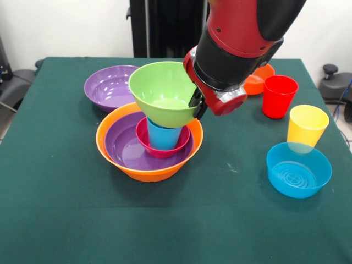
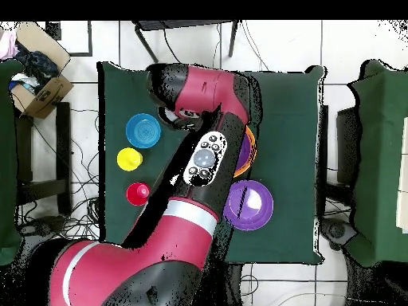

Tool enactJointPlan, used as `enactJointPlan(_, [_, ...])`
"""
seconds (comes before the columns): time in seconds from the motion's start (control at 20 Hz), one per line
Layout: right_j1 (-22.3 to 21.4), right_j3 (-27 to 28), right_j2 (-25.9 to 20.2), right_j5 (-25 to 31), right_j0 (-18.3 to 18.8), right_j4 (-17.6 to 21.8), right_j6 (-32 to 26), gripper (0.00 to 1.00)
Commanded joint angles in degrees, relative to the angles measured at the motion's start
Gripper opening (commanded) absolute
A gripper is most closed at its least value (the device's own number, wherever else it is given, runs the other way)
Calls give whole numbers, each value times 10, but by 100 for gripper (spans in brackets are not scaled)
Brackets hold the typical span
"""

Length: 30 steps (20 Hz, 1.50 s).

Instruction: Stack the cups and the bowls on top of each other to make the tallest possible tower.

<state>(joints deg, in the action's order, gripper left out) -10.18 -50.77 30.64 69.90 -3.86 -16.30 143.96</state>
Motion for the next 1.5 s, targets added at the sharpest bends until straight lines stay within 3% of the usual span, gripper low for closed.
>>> enactJointPlan(0.05, [17,-37,-59,-33,12,34,-6,0])
enactJointPlan(0.4, [5,-54,-59,-33,13,35,-14,0])
enactJointPlan(1.5, [25,-38,-66,-59,25,41,-27,0])
